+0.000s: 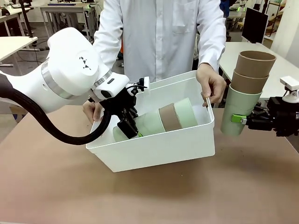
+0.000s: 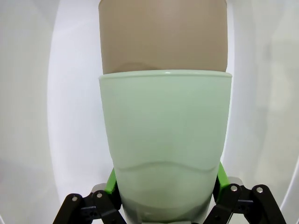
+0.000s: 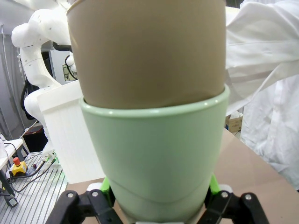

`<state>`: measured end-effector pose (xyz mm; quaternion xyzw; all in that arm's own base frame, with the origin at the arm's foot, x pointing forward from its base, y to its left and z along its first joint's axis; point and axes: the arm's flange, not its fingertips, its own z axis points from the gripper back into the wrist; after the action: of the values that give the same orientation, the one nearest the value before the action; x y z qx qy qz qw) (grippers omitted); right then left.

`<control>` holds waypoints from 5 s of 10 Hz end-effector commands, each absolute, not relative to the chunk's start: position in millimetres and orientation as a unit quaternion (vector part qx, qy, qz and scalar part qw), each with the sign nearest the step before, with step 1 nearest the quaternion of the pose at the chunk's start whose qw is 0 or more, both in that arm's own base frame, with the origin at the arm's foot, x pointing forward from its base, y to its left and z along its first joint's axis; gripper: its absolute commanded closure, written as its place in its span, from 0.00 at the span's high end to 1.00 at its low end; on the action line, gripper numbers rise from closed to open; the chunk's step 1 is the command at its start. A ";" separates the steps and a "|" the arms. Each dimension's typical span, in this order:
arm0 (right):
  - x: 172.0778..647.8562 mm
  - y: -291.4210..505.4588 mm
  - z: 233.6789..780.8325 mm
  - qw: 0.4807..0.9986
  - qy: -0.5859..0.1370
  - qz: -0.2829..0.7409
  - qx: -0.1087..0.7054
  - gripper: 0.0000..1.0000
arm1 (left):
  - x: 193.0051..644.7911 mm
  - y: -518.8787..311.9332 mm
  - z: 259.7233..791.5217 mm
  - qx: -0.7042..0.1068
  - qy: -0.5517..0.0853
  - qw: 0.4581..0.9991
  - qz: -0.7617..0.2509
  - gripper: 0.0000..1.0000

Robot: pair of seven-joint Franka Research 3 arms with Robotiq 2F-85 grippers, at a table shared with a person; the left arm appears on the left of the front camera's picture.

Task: Stack the cups and store them in the basket.
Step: Place the stack of Reusable plastic cups into the Pantry Basket.

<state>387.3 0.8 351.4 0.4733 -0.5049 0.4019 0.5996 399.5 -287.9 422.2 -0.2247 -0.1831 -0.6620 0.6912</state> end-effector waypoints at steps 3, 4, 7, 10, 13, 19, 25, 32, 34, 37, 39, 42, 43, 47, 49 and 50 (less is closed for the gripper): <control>387.6 1.5 356.3 0.598 -0.506 0.403 0.473 0.86 | 397.9 -294.1 409.5 -0.217 -0.207 0.700 -0.648 0.86; 387.6 1.5 356.3 0.598 -0.506 0.403 0.473 0.86 | 398.9 -294.5 407.2 -0.216 -0.209 0.700 -0.647 0.86; 387.6 1.5 356.3 0.598 -0.506 0.403 0.473 0.86 | 400.3 -295.2 404.4 -0.220 -0.217 0.698 -0.646 0.86; 387.6 1.5 356.3 0.598 -0.506 0.403 0.473 0.86 | 401.3 -293.5 405.3 -0.224 -0.216 0.685 -0.658 1.00; 387.6 1.5 356.3 0.598 -0.506 0.403 0.473 0.86 | 402.7 -281.4 420.7 -0.227 -0.206 0.685 -0.661 1.00; 387.6 1.5 356.3 0.598 -0.506 0.403 0.473 0.86 | 404.4 -187.8 504.9 -0.271 -0.210 0.676 -0.652 1.00; 387.6 1.5 356.3 0.598 -0.506 0.403 0.473 0.86 | 401.0 4.6 571.3 -0.310 -0.300 0.683 -0.590 1.00; 387.6 1.5 356.3 0.598 -0.506 0.403 0.473 0.86 | 388.0 54.4 574.9 -0.319 -0.330 0.685 -0.566 1.00; 387.6 1.5 356.3 0.598 -0.506 0.403 0.473 0.86 | 388.0 54.4 574.9 -0.319 -0.330 0.685 -0.566 1.00; 387.6 1.5 356.3 0.598 -0.506 0.403 0.473 0.86 | 388.0 54.4 574.9 -0.319 -0.330 0.685 -0.566 1.00; 387.6 1.5 356.3 0.598 -0.506 0.403 0.473 0.86 | 388.0 54.4 574.9 -0.319 -0.330 0.685 -0.566 1.00; 387.6 1.5 356.3 0.598 -0.506 0.403 0.473 0.86 | 388.0 54.4 574.9 -0.319 -0.330 0.685 -0.566 1.00; 387.6 1.5 356.3 0.598 -0.506 0.403 0.473 0.86 | 388.0 54.4 574.9 -0.319 -0.330 0.685 -0.566 1.00; 387.6 1.5 356.3 0.598 -0.506 0.403 0.473 0.86 | 388.0 54.4 574.9 -0.319 -0.330 0.685 -0.566 1.00; 383.3 1.4 367.5 0.615 -0.508 0.400 0.451 0.86 | 388.0 54.4 574.9 -0.319 -0.330 0.685 -0.566 1.00; 377.4 2.4 389.2 0.617 -0.514 0.401 0.441 0.86 | 388.0 54.4 574.9 -0.319 -0.330 0.685 -0.566 1.00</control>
<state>388.6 -2.8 360.2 0.4570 -0.5085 0.4044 0.6076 388.5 55.1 573.5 -0.3216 -0.3316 -0.5680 0.6812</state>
